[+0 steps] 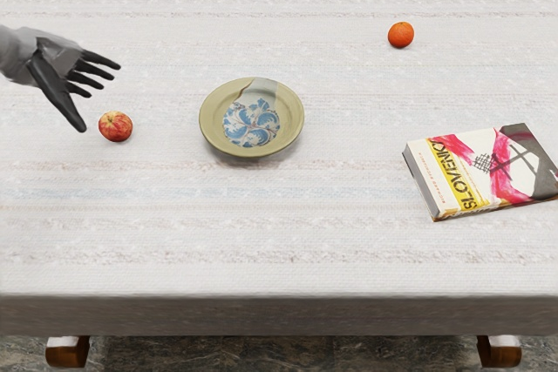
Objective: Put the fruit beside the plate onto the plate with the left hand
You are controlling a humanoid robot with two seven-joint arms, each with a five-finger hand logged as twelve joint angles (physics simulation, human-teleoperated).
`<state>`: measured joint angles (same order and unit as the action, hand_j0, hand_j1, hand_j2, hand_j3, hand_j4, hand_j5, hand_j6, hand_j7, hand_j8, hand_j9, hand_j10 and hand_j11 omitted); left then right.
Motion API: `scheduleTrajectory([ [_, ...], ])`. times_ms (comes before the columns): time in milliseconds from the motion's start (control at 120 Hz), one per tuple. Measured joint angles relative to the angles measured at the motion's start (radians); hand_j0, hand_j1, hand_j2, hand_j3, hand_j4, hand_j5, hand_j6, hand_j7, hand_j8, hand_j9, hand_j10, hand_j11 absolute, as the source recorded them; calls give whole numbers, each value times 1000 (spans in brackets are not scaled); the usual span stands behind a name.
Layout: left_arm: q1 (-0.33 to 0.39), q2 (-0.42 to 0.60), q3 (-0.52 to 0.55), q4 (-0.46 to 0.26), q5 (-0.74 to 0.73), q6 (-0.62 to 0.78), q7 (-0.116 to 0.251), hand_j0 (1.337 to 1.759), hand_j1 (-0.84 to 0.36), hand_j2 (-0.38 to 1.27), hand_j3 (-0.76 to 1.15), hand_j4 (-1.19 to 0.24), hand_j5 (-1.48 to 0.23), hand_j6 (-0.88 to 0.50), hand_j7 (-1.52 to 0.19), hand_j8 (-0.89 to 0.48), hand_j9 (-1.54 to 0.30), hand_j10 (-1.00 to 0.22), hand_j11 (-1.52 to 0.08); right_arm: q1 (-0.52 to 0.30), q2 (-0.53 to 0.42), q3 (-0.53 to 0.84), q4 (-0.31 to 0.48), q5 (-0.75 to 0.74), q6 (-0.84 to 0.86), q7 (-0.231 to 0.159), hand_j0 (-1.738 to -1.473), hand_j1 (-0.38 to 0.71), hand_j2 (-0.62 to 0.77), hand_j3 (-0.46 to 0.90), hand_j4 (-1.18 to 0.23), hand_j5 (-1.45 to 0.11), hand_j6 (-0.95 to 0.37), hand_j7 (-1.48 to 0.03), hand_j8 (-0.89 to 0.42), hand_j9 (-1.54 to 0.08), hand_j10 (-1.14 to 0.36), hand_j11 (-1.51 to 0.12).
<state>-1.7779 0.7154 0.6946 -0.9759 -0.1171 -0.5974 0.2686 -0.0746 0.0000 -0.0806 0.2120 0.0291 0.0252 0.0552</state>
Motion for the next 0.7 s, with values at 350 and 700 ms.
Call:
scheduleTrajectory([
  [350,166,-79,-274,9,325,-13,273,1658,335,2,1,-14,-16,-14,-15,-14,-15,-13,-15,0,0,1,-2,0,1,0,-1658,-322,-5,0,-22,-29,-22,-29,-22,-29,-22,-29],
  [700,255,-192,-522,10,653,187,340,1658,316,5,0,-30,-36,-31,-36,-30,-36,-29,-36,0,0,1,-2,0,0,0,-1658,-322,-5,0,-22,-29,-22,-29,-22,-29,-22,-29],
])
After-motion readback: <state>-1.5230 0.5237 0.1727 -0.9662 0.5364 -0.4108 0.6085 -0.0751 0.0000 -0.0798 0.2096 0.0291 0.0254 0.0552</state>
